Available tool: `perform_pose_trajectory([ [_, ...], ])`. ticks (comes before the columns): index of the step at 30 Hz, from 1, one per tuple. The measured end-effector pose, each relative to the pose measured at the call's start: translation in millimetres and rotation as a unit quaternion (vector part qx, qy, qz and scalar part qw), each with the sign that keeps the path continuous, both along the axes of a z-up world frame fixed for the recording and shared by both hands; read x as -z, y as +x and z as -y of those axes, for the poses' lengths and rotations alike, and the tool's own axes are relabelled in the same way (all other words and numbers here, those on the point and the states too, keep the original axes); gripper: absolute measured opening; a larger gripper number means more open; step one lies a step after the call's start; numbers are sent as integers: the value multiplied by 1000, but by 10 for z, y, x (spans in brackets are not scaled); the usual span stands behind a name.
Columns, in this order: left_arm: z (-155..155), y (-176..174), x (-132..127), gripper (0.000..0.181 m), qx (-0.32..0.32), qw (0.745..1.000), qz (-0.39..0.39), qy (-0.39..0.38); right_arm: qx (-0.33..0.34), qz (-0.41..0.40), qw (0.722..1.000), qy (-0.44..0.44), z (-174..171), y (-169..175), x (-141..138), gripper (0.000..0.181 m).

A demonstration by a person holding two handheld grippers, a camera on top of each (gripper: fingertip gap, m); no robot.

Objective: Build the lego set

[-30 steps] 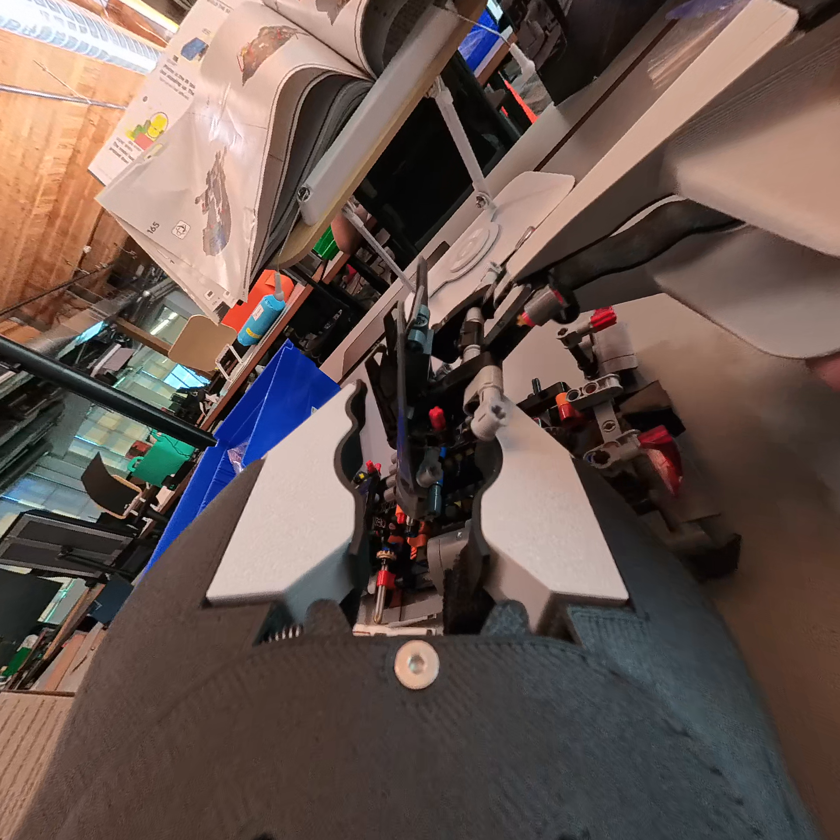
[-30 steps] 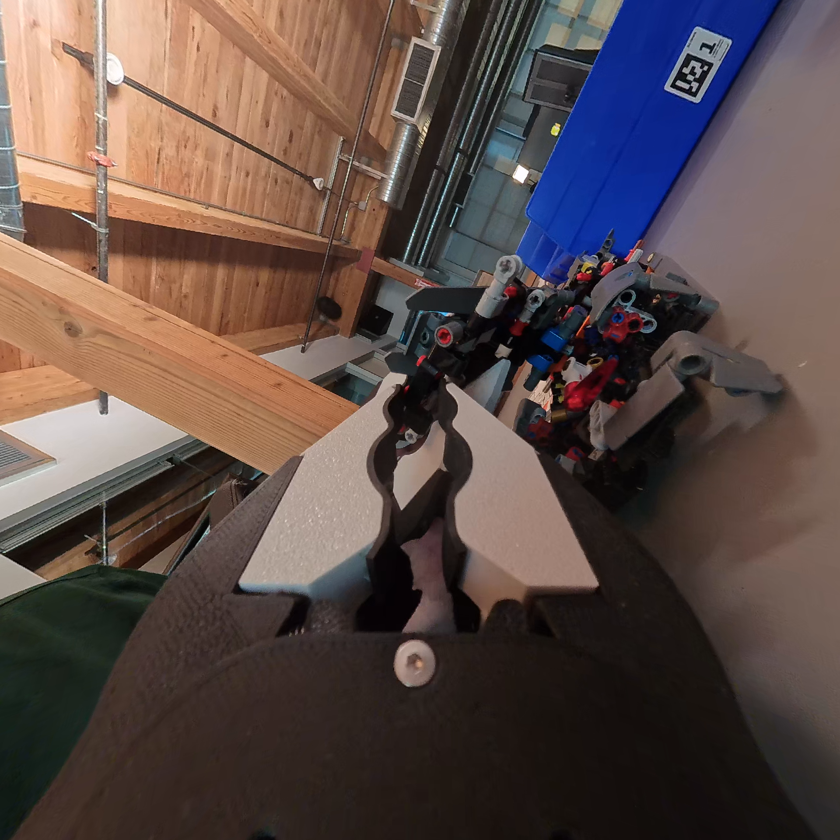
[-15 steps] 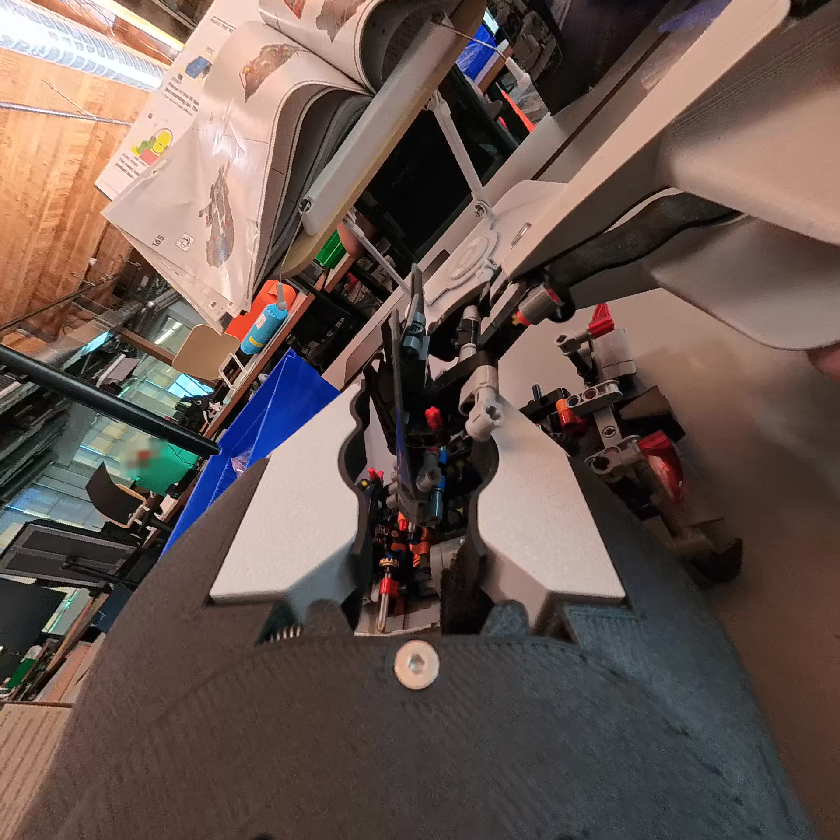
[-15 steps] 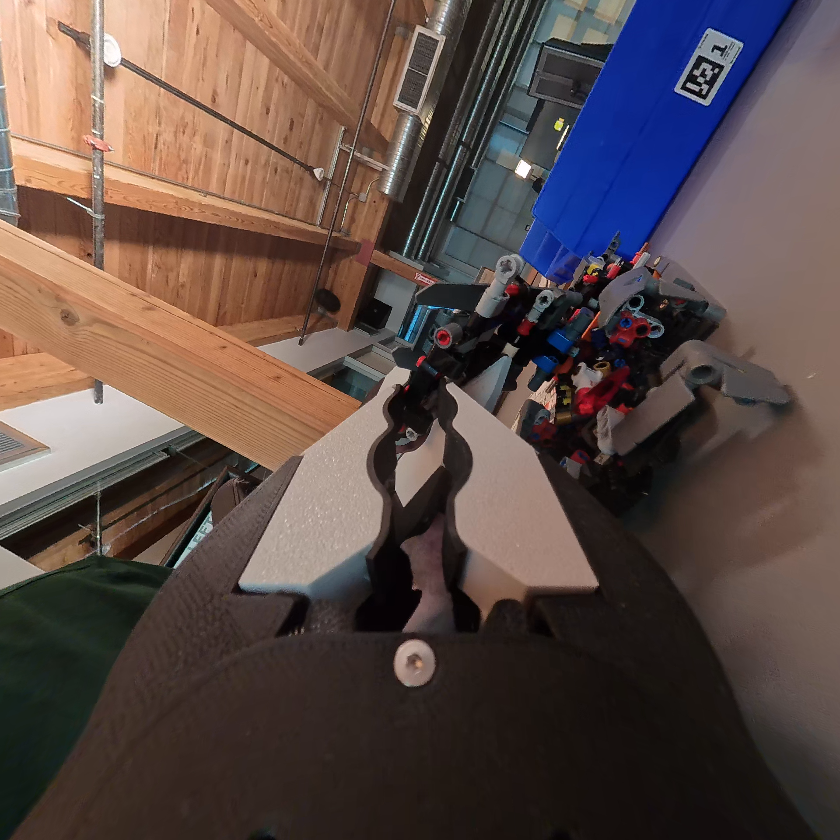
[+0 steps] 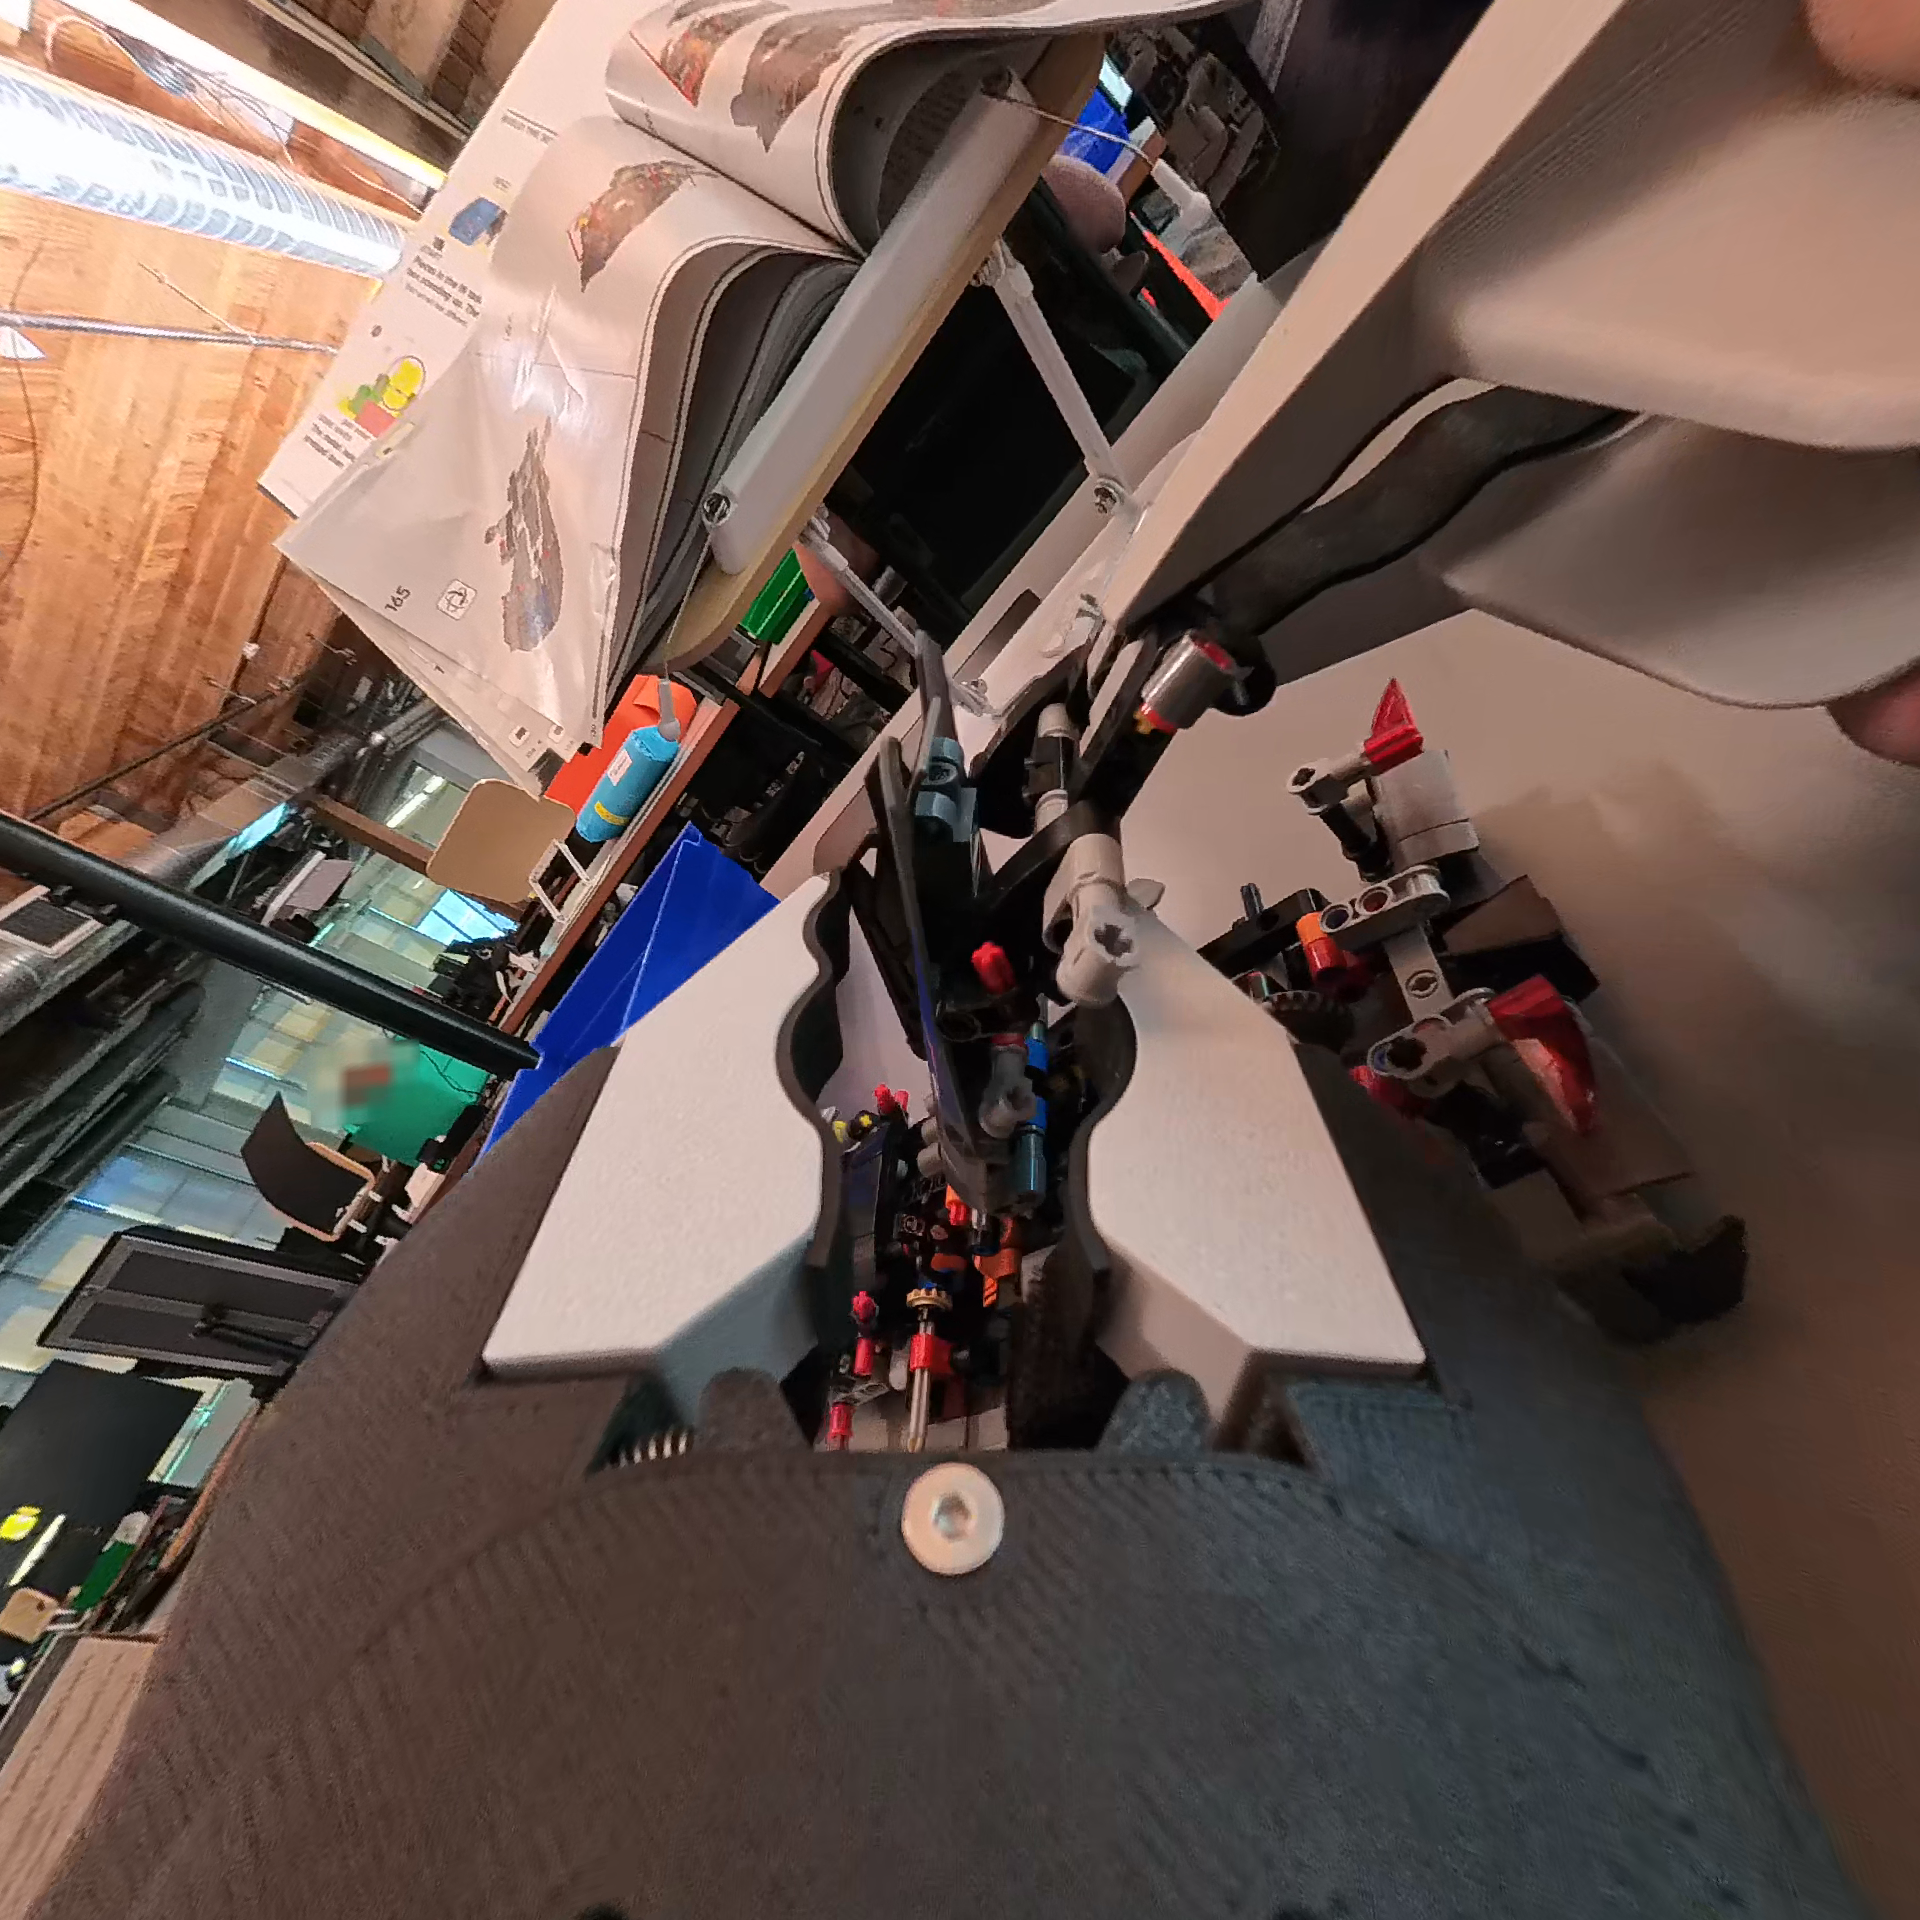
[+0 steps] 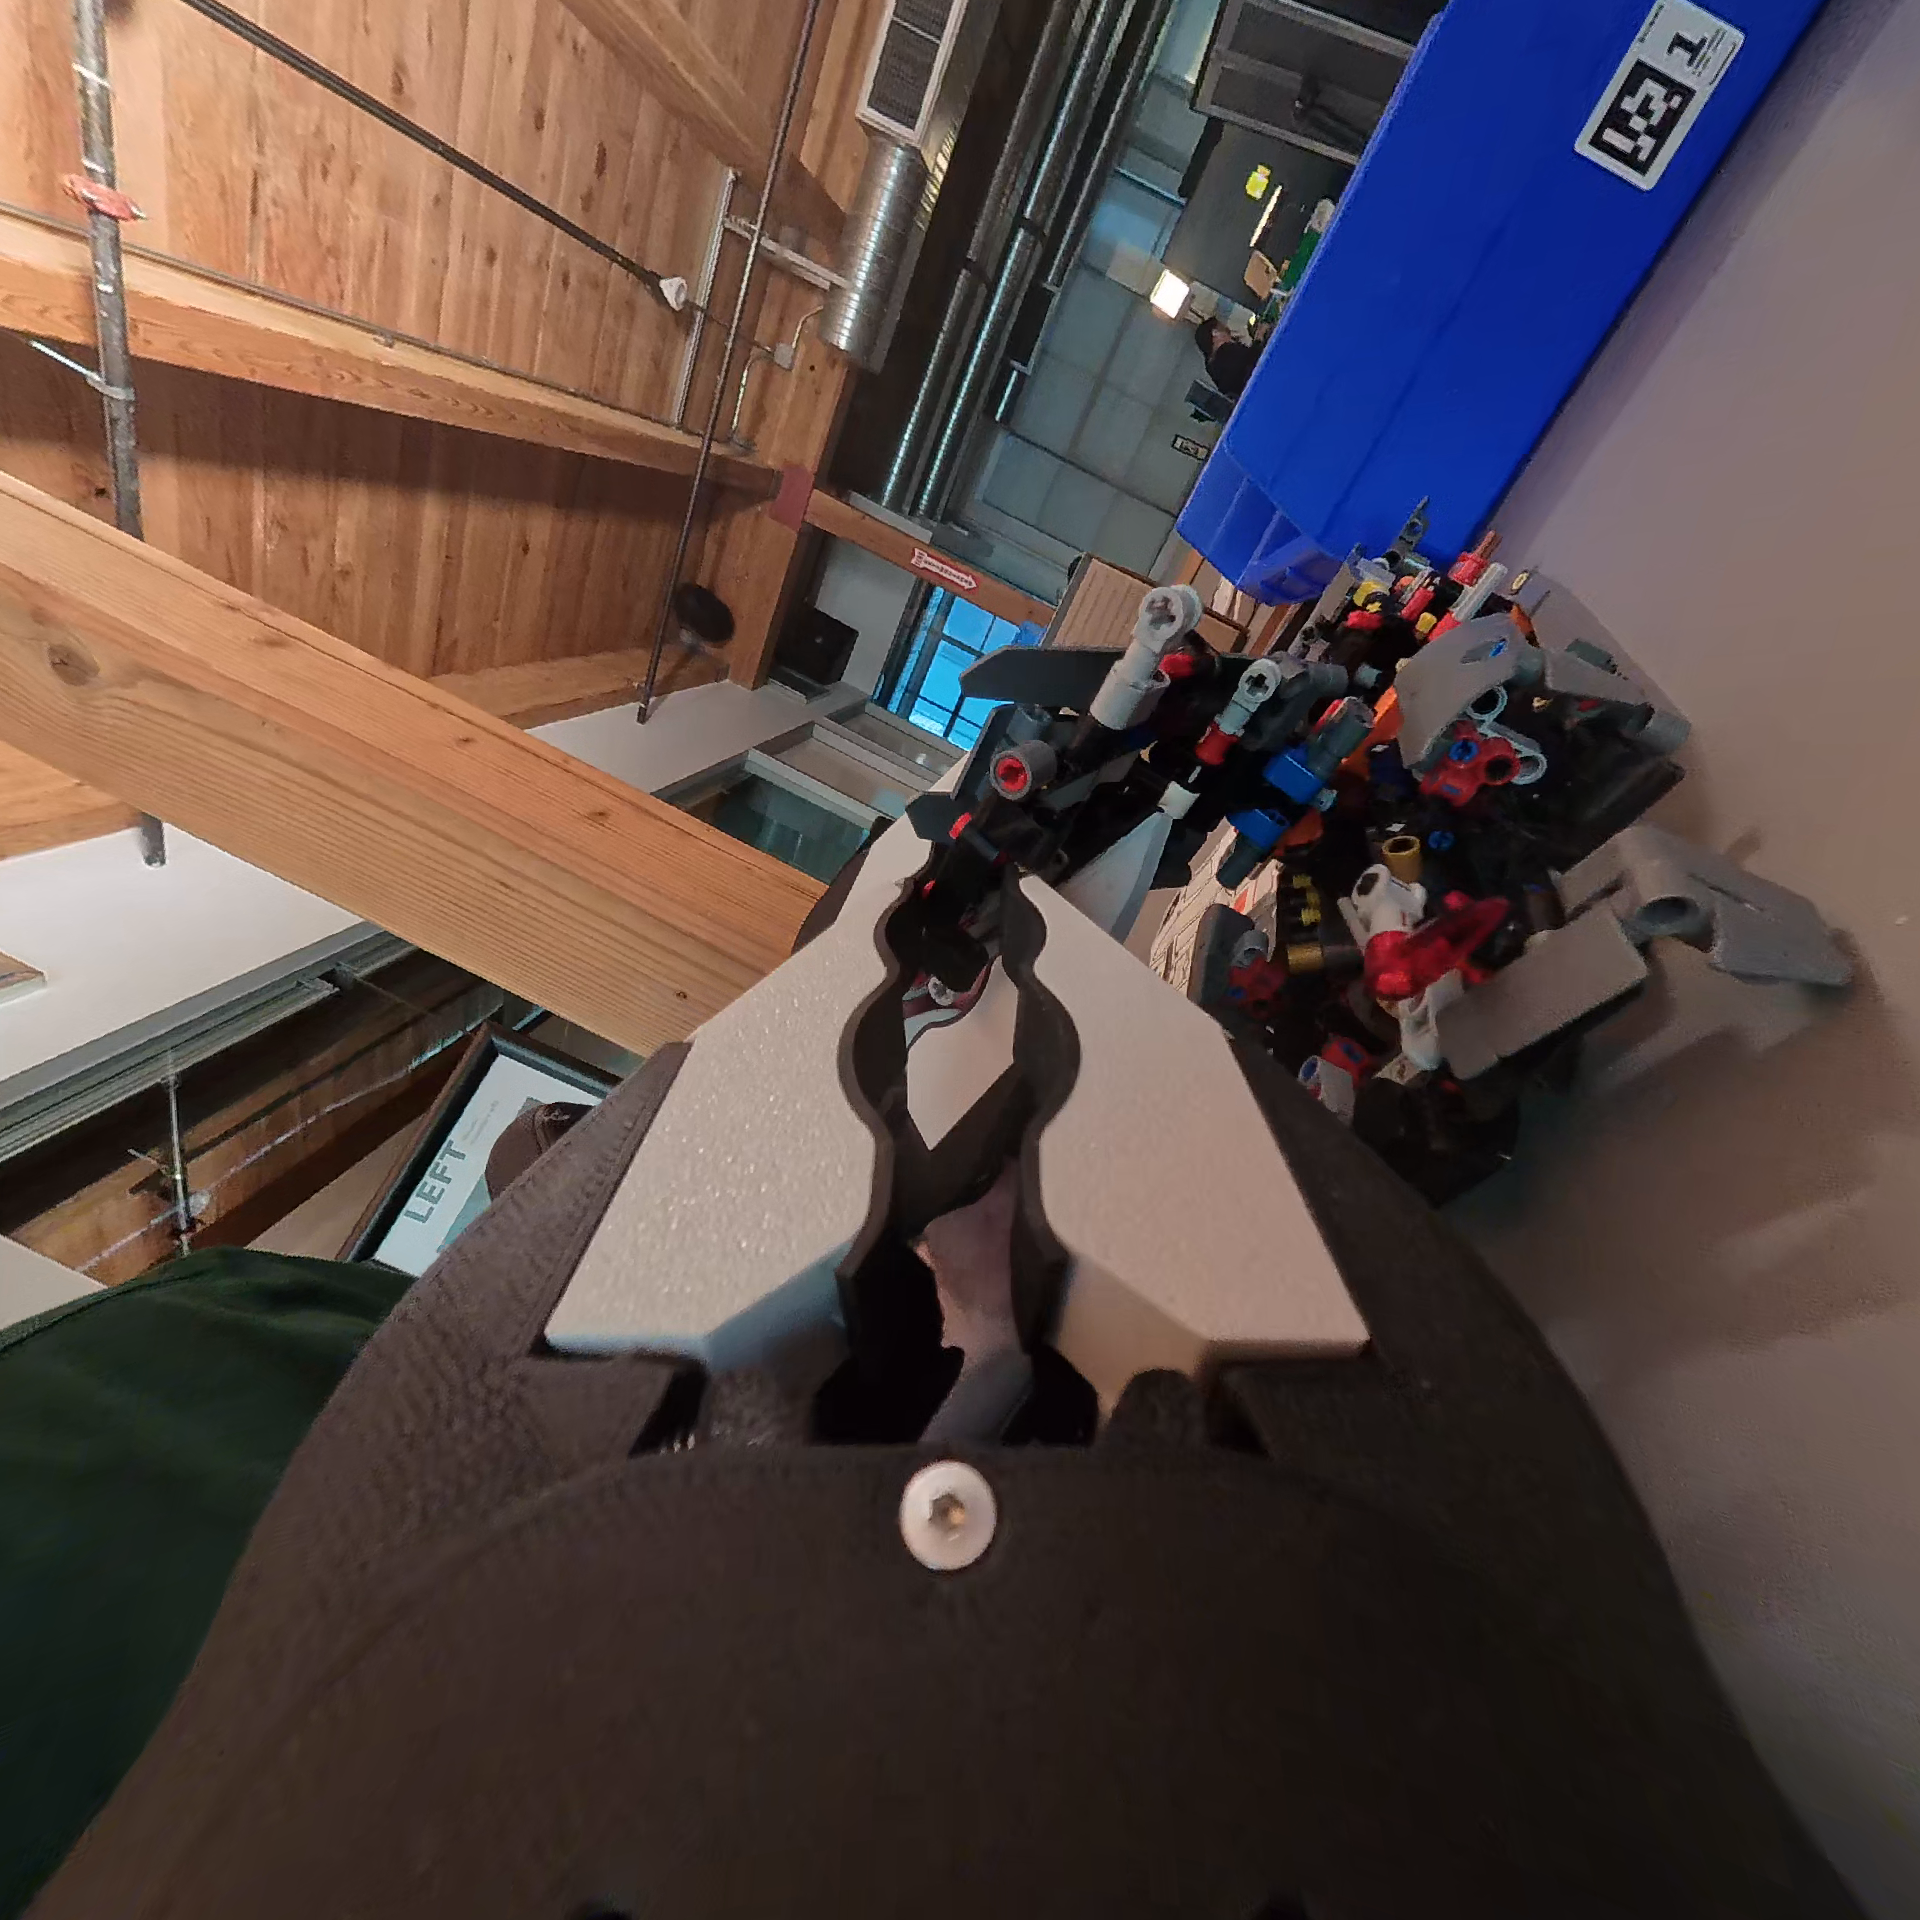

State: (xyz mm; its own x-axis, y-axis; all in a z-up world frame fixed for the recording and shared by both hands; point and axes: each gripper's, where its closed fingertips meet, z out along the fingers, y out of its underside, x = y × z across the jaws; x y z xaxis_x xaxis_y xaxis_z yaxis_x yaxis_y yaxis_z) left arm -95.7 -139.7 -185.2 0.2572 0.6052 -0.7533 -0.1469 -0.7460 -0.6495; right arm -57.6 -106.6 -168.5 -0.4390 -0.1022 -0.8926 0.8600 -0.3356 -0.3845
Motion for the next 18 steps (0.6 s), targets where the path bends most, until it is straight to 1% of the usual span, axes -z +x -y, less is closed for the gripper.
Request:
perform_pose_trajectory([
  [9,20,-20,-12,41,4,1000,-3,-8,4,-16,999,28,39,-23,-25,13],
  [18,64,-45,-41,39,1,1000,-9,-10,-15,-10,1000,14,82,-44,-50,13],
])
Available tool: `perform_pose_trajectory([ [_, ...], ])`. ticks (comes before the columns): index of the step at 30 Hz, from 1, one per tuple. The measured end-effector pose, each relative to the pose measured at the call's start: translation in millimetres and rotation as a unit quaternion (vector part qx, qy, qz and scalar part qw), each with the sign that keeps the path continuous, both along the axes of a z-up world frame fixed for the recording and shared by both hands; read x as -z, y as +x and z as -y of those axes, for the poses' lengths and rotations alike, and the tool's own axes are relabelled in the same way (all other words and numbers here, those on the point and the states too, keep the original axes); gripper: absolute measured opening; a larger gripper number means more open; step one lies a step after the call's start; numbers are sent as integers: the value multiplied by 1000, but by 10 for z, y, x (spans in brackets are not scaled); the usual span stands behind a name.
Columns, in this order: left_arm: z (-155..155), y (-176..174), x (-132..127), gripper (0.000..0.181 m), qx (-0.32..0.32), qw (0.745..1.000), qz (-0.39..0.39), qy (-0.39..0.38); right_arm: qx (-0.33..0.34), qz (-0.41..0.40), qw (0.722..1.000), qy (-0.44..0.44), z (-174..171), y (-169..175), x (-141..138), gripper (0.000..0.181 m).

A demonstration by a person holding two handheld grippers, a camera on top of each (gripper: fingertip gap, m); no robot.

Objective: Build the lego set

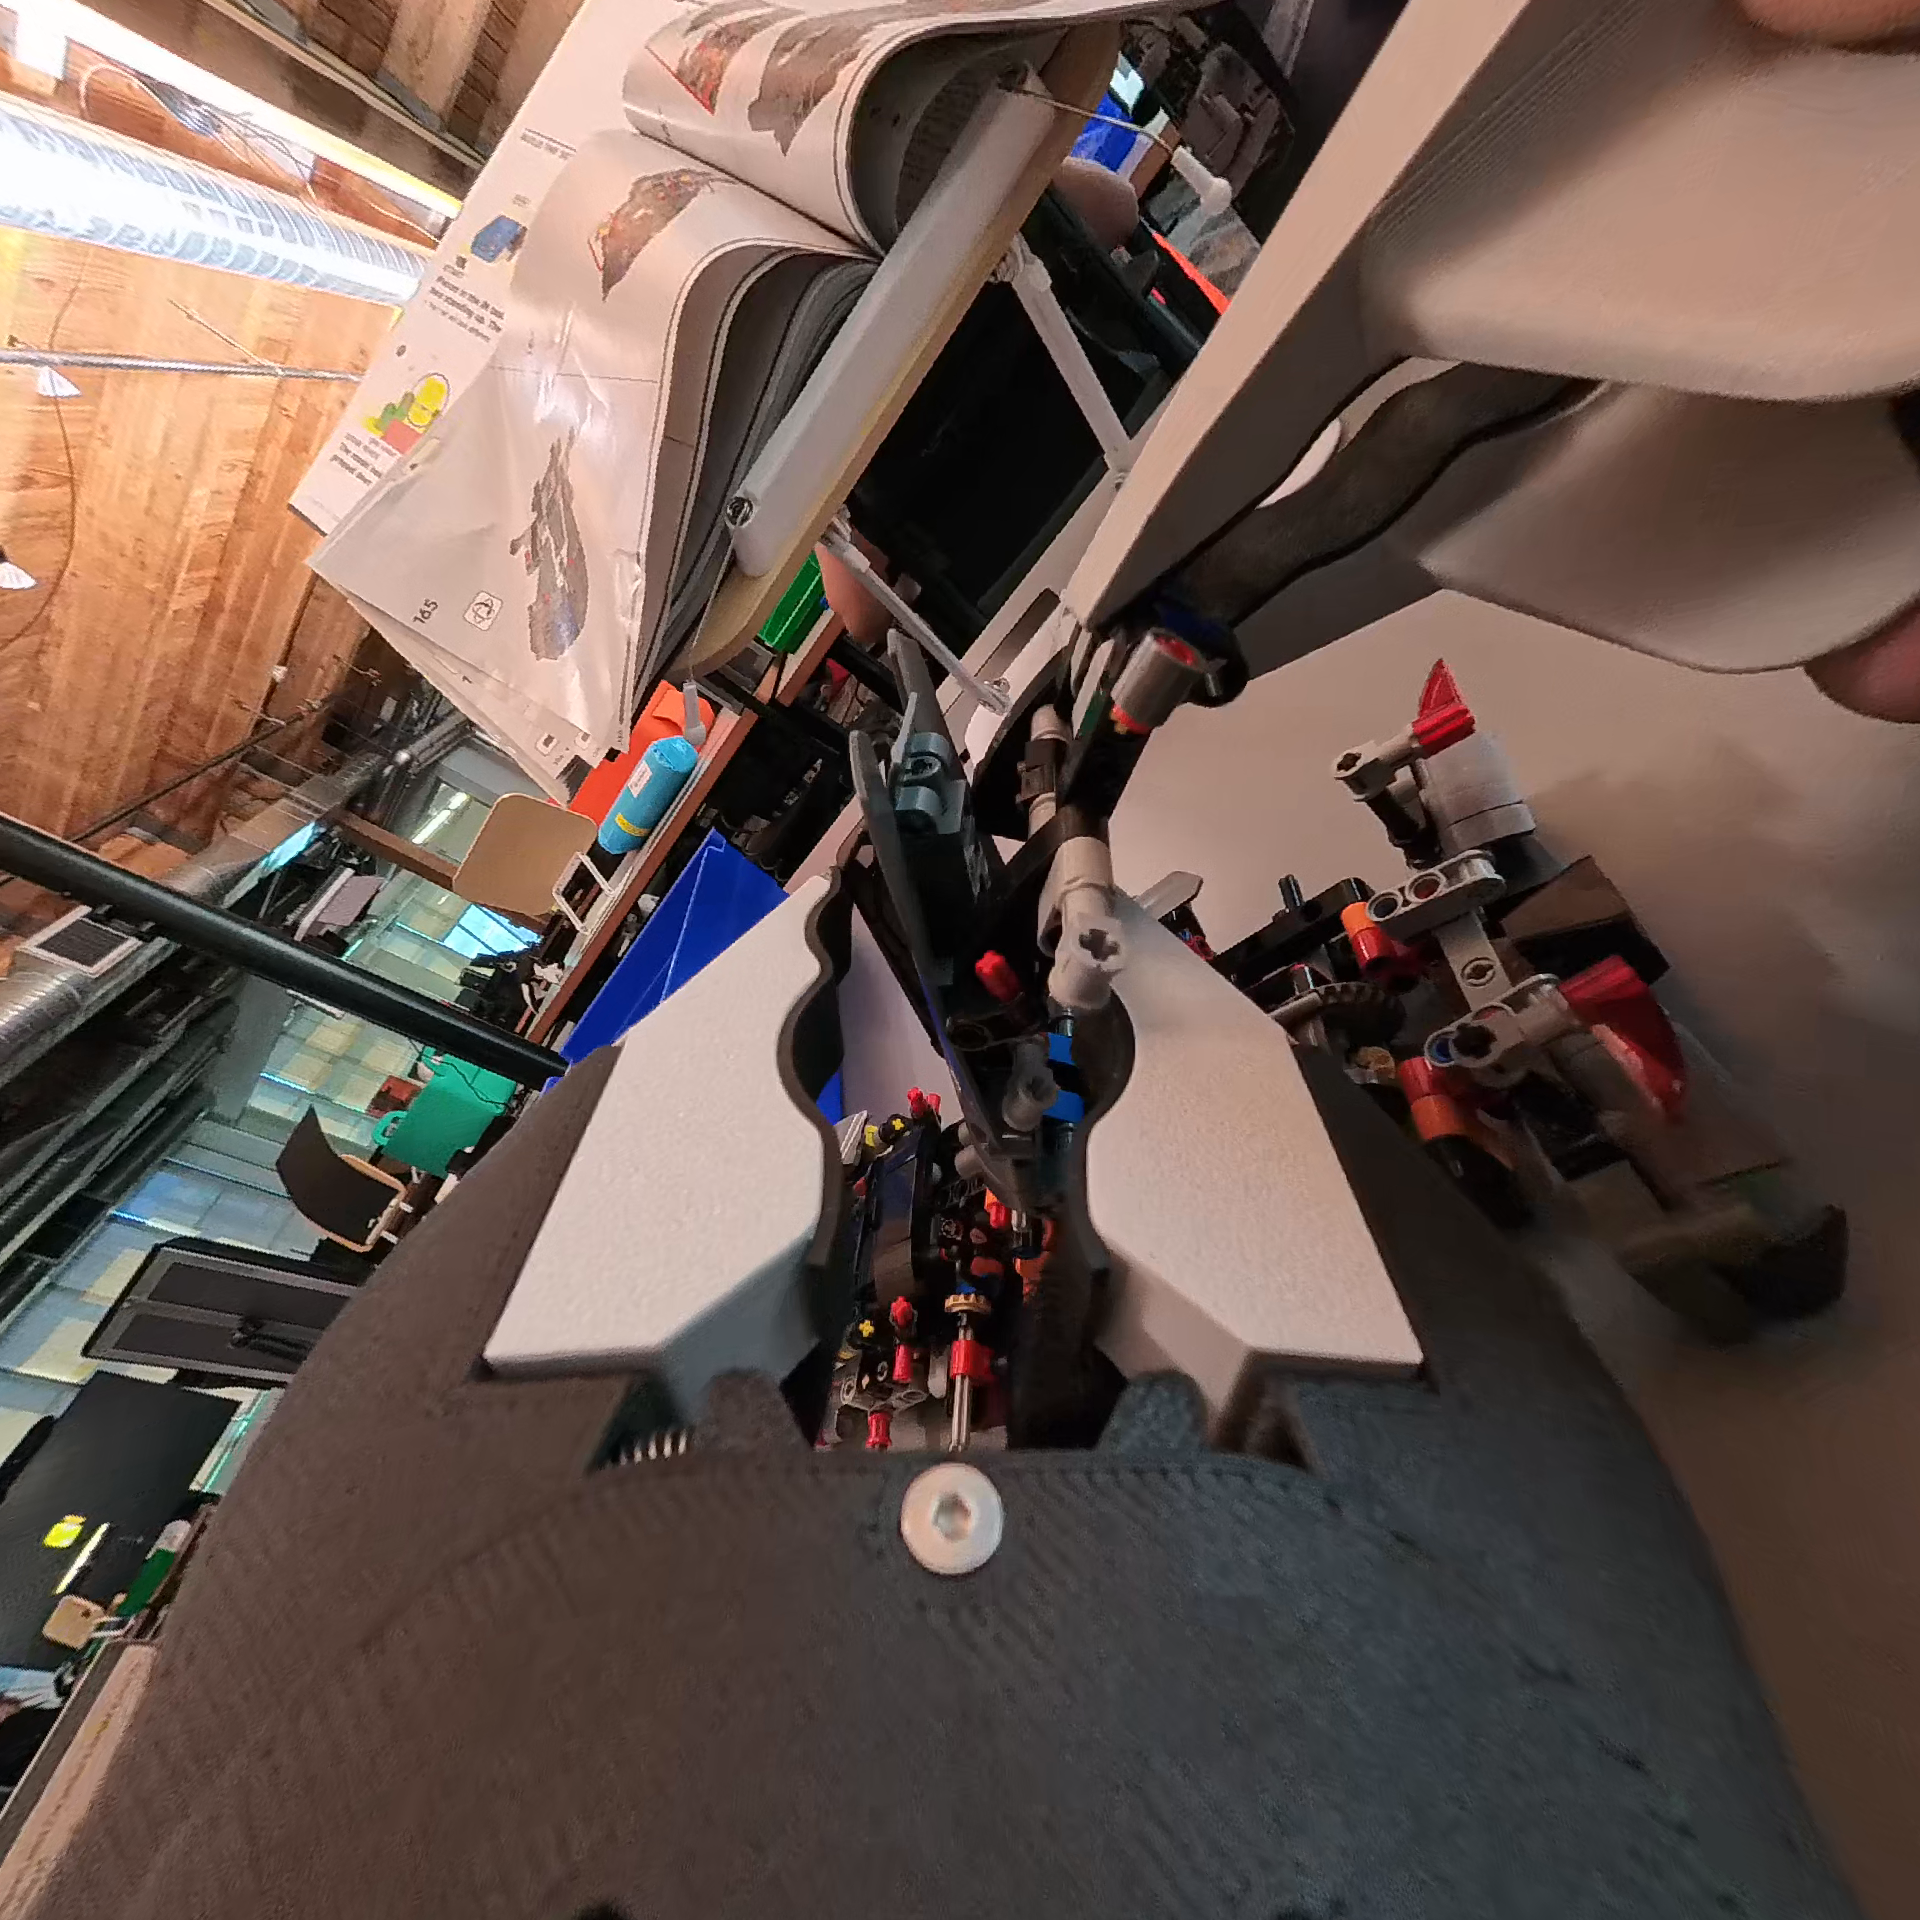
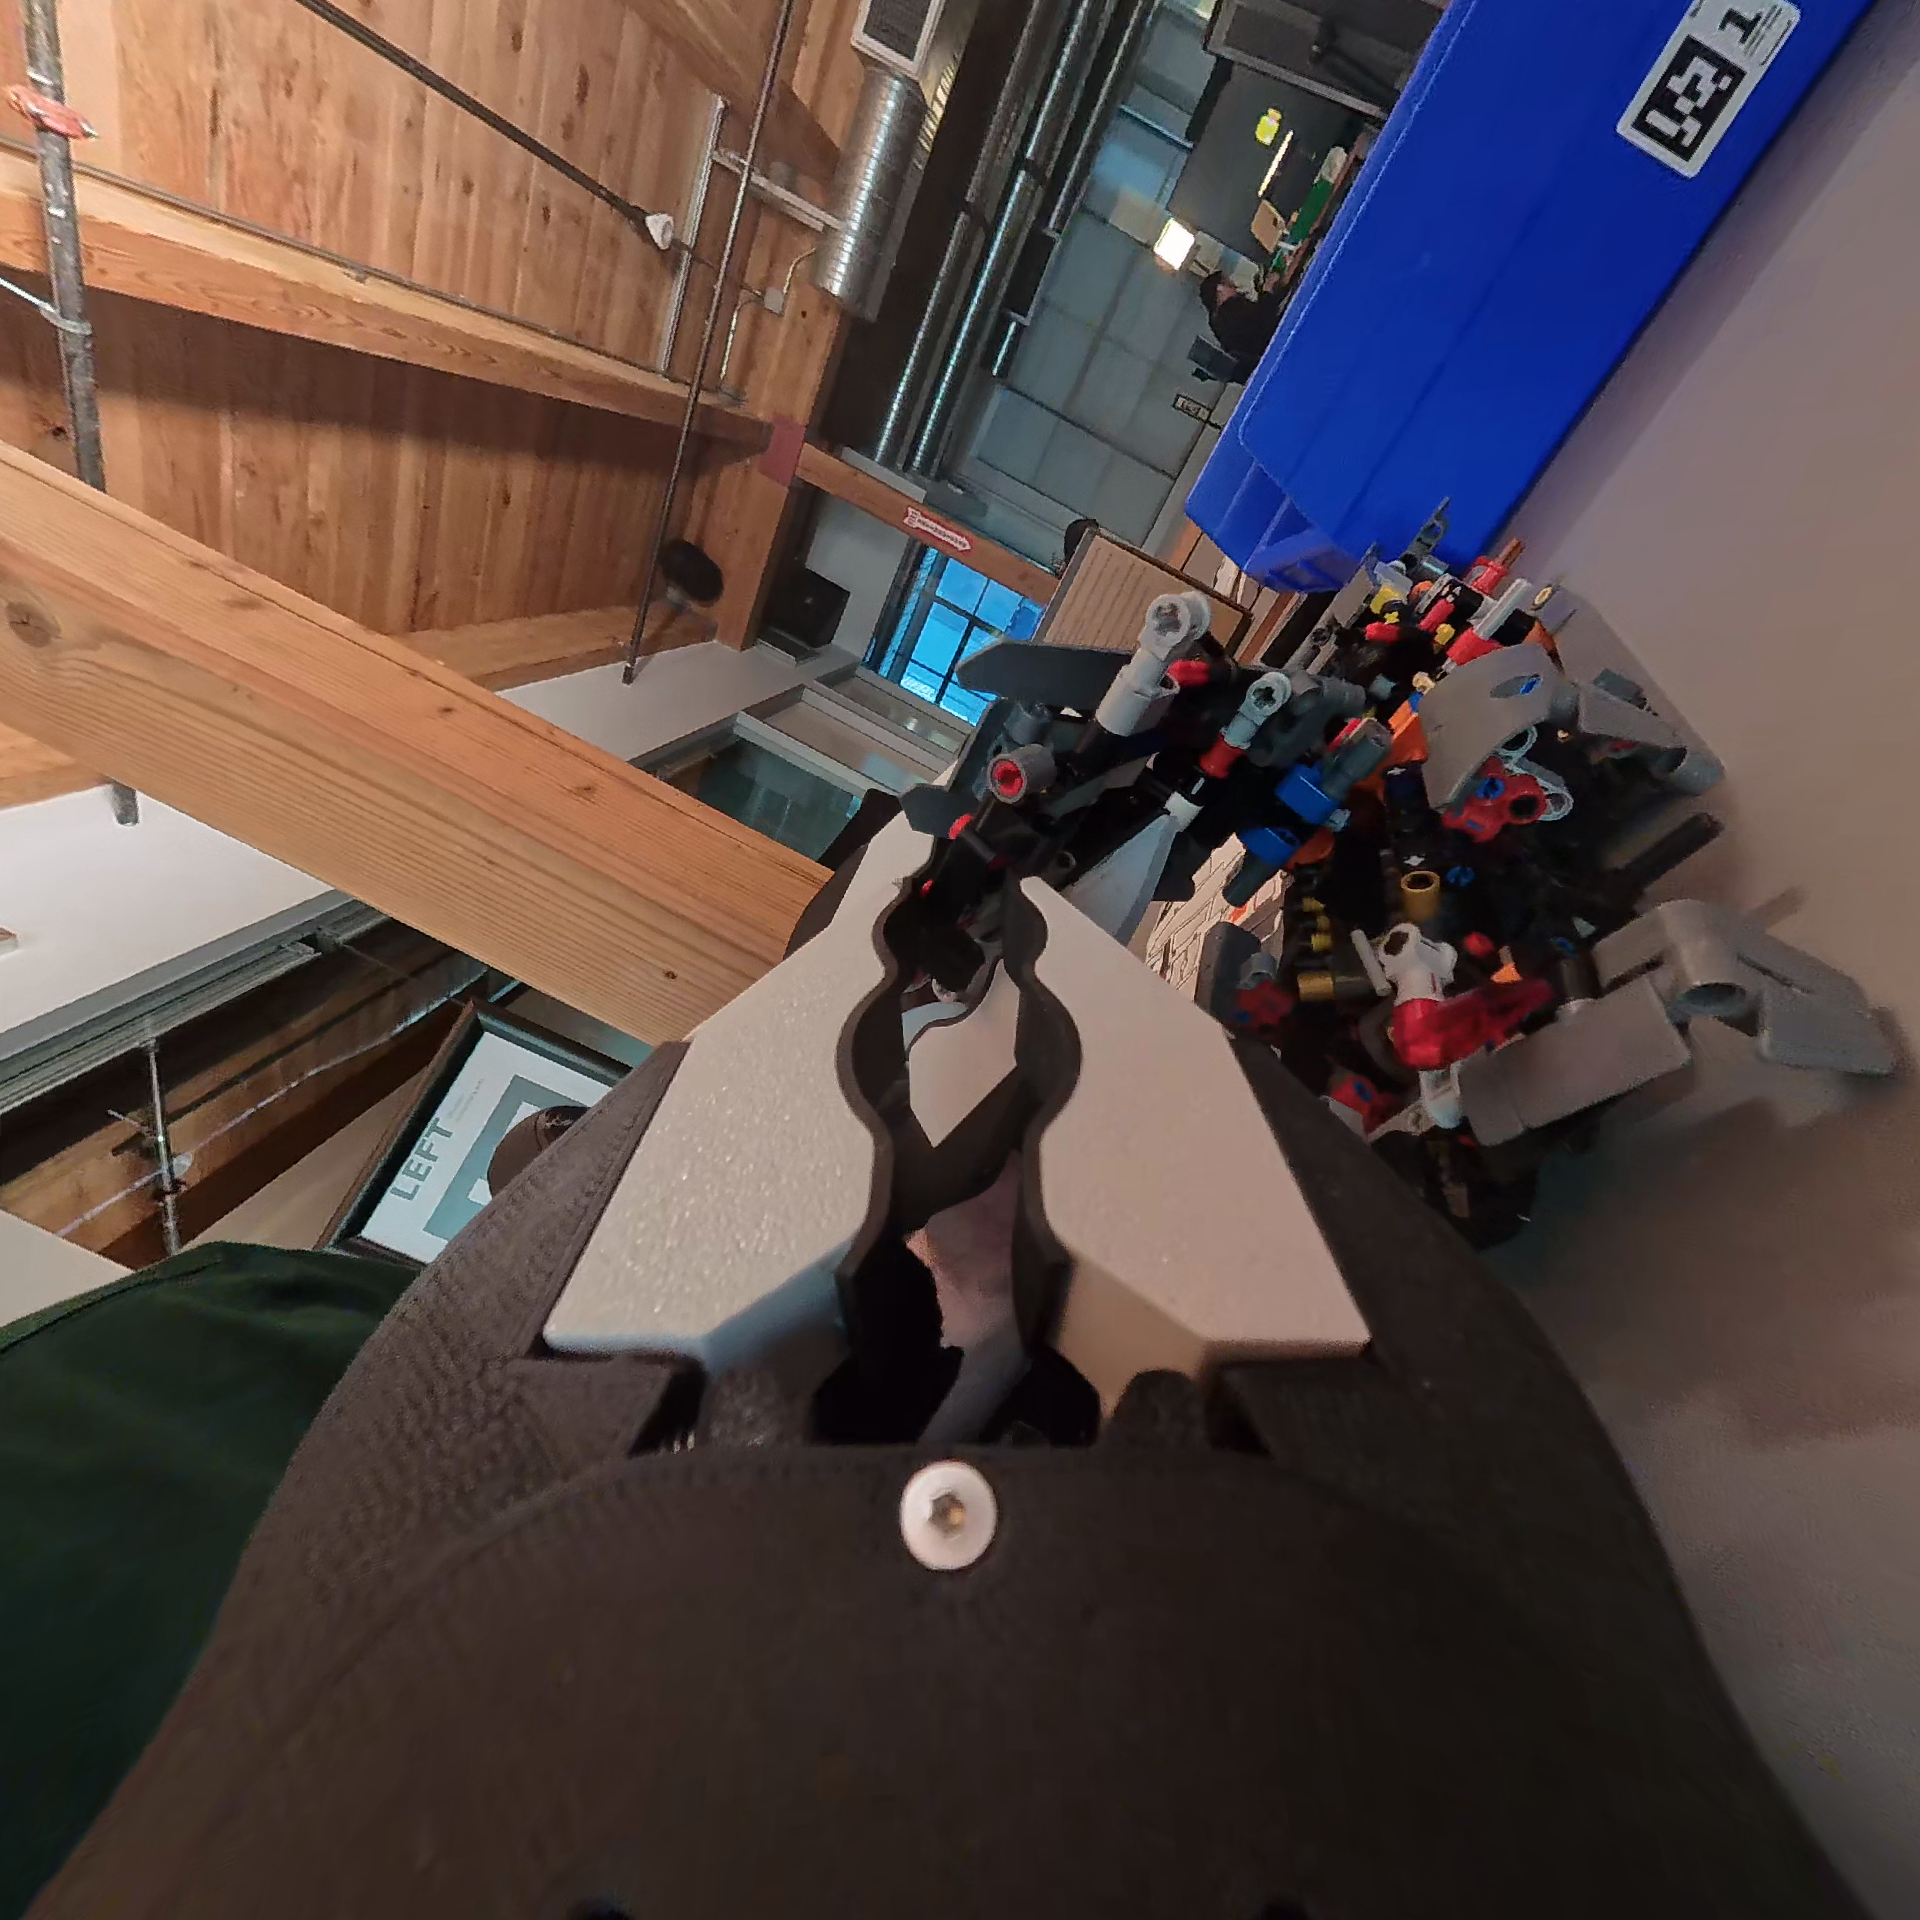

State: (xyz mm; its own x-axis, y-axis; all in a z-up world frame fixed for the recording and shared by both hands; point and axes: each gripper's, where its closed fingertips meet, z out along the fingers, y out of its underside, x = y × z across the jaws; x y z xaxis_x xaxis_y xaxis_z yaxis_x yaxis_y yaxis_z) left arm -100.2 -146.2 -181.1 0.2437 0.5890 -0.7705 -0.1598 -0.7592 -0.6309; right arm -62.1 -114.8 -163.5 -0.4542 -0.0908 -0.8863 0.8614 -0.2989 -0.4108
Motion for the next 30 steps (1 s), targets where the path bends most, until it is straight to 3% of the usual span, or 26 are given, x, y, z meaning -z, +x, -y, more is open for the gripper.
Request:
perform_pose_trajectory([
  [17,-7,3,19,41,3,1000,-1,4,0,9,999,-32,-23,-41,7,13],
  [23,-77,101,101,58,11,1000,9,-8,11,20,999,-22,-104,61,120,13],
  [30,-222,340,32,56,36,999,-17,-36,44,29,998,-30,-343,177,133,12],
])
